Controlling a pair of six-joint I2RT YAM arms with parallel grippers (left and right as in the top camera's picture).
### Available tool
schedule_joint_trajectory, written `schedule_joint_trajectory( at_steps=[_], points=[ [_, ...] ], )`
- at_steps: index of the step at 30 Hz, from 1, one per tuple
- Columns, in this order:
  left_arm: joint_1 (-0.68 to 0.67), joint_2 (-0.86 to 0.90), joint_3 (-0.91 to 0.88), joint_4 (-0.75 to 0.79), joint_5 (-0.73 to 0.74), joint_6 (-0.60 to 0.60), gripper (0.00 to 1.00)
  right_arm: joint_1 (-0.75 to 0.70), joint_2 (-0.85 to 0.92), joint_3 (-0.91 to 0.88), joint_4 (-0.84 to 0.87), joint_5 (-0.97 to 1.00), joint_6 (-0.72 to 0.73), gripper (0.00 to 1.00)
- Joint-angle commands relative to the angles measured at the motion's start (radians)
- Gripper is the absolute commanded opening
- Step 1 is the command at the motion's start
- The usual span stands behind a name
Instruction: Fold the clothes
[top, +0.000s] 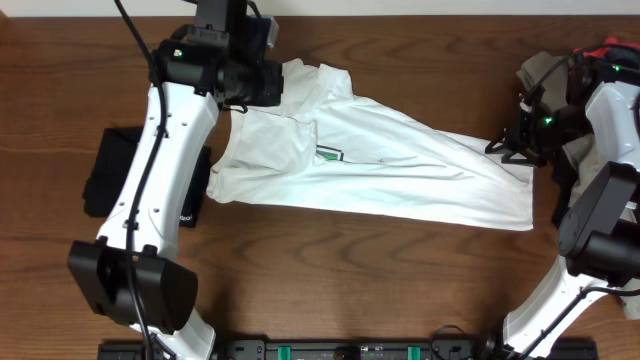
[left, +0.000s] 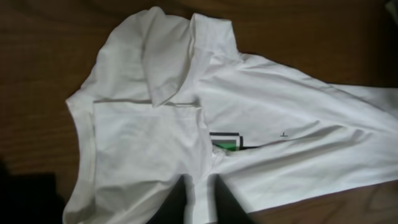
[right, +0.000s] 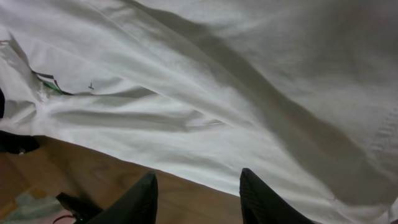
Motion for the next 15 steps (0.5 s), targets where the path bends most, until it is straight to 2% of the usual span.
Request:
schedule_joint_trajectory(
  at_steps=[1,3,7,11,15],
  points=[
    [-0.008,0.047,-0.05,0.043,0.005,0.038,0.42,-0.006,-0.008,0.008,0.002,-0.018,-0.016,0.43],
    [-0.008,0.082,-0.077,0.102,0.006,0.036,0.52,-0.006,-0.008,0.008,0.001,-0.018,-0.016,0.45],
    [-0.008,0.185,-0.108,0.249,0.006,0.034,0.59,-0.006,-0.008,0.008,0.002,-0.018,-0.016,0.47],
    [-0.008,0.306,-0.108,0.385,0.006,0.03,0.6,-0.006,-0.008,0.008,-0.002,-0.018,-0.016,0.47],
    [-0.008,0.398,-0.108,0.459,0.005,0.027,0.6,-0.006,-0.008,0.008,-0.002,-0.018,-0.016,0.47]
  ],
)
